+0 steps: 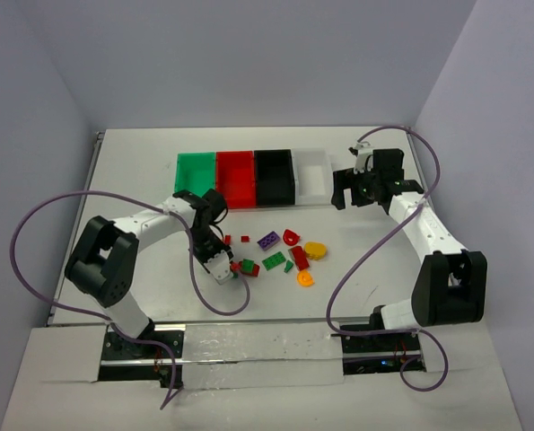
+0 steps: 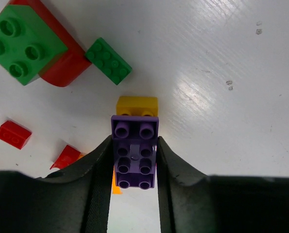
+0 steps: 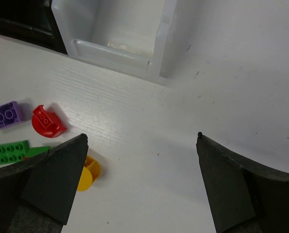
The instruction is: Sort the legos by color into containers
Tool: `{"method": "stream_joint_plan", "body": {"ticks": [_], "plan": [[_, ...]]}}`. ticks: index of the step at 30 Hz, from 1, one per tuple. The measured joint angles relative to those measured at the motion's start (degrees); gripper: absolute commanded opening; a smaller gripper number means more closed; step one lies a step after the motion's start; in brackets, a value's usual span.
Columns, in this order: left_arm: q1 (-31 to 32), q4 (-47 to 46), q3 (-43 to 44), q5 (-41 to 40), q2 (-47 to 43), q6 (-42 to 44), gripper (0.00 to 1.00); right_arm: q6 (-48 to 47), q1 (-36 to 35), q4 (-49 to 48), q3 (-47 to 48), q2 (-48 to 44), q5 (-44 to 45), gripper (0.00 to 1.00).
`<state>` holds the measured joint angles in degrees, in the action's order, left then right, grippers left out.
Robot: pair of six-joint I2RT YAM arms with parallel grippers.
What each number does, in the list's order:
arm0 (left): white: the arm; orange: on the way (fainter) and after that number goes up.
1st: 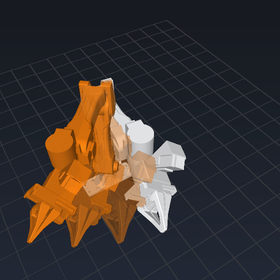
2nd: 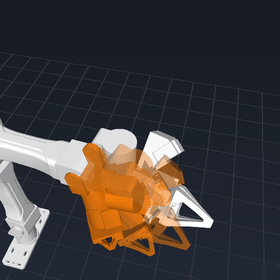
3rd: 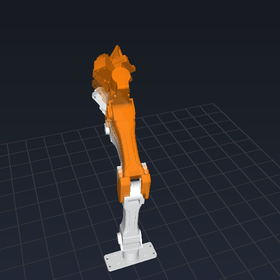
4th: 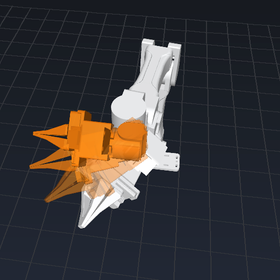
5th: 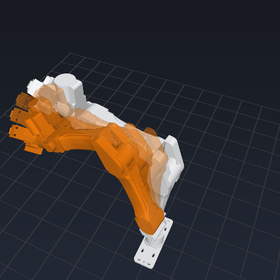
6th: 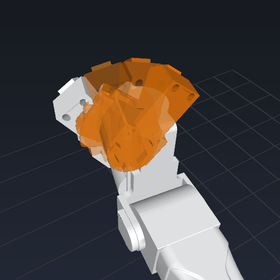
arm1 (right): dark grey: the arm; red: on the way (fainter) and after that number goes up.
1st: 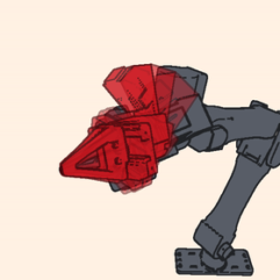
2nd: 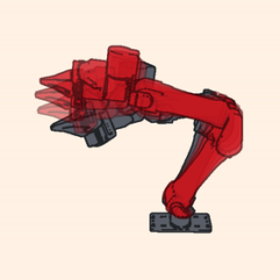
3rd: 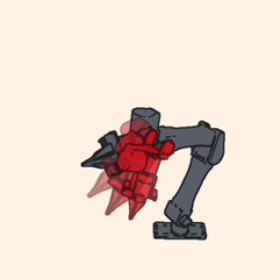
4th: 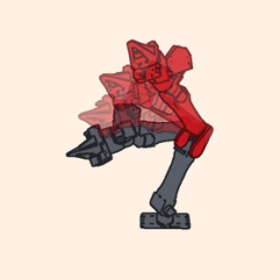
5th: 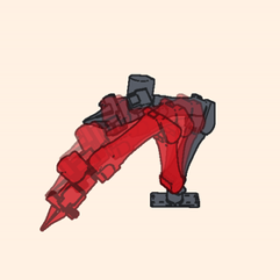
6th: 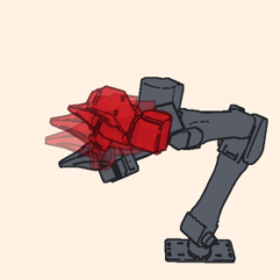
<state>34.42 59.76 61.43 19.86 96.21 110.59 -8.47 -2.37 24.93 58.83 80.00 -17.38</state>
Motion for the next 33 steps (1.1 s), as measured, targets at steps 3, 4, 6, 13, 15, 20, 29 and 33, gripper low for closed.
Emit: {"method": "stream_joint_plan", "body": {"ticks": [3,4,6,13,15,20,29,33], "plan": [[0.0,-0.5,0.0,0.5,-0.8,-1.4,0.04,-0.1,0.0,0.0,0.0,-0.2,-0.7,1.00],[0.0,-0.3,0.2,1.0,-1.2,-2.2,0.01,-0.2,0.0,0.1,0.0,-0.4,-1.1,1.00],[0.0,-0.2,1.3,2.8,-2.6,-5.3,0.00,-0.4,0.0,0.3,0.1,-1.2,-2.6,1.00],[-1.8,-1.7,8.9,16.0,-11.4,-25.1,0.00,-1.1,0.0,2.7,3.9,-3.8,-12.4,1.00],[-3.8,-3.8,10.4,21.7,-13.8,-34.4,0.00,-1.1,0.0,3.4,4.7,-4.7,-16.6,1.00],[-10.7,-18.5,9.5,35.8,-17.6,-66.0,0.00,-0.9,-1.5,6.2,8.7,-4.9,-25.5,0.98],[-13.9,-60.1,-3.9,43.8,-20.9,-120.4,0.00,2.2,-12.5,8.3,16.2,-0.2,-39.0,0.93],[-13.9,-69.2,-5.2,44.1,-20.9,-131.4,0.00,4.3,-14.6,8.8,18.7,4.5,-44.6,0.93]]}}
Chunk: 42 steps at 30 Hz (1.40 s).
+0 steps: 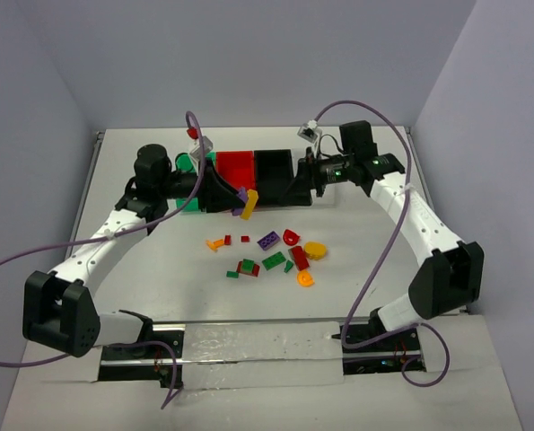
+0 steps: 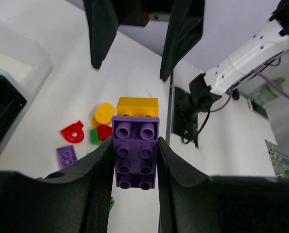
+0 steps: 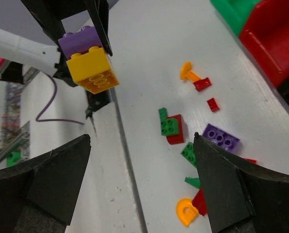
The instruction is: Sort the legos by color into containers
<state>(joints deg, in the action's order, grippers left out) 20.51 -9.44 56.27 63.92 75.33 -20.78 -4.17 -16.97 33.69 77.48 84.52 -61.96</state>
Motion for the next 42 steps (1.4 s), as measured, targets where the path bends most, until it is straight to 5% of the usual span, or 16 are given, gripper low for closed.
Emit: {"method": "stream_joint_plan", "body": {"ticks": [15,24,30,39,42], "plan": [[1.9,-9.9,-3.1,0.0,-0.2,-10.2,0.00,-0.1,-8.7,3.4,7.1,4.8,-6.7,0.93],[3.8,-10.7,-3.1,-0.1,0.7,-10.3,0.00,-1.4,-9.2,5.5,7.8,6.6,-6.8,0.83],[4.2,-11.0,-3.1,0.0,1.1,-10.5,0.00,-1.9,-9.6,6.3,8.0,7.4,-6.5,0.59],[4.6,-11.0,-3.1,-0.2,2.6,-10.6,0.00,-3.0,-9.8,6.8,8.0,7.4,-5.5,0.43],[4.7,-10.9,-3.1,-0.2,2.8,-10.9,0.00,-3.9,-9.8,7.1,8.0,7.4,-4.9,0.13]]}}
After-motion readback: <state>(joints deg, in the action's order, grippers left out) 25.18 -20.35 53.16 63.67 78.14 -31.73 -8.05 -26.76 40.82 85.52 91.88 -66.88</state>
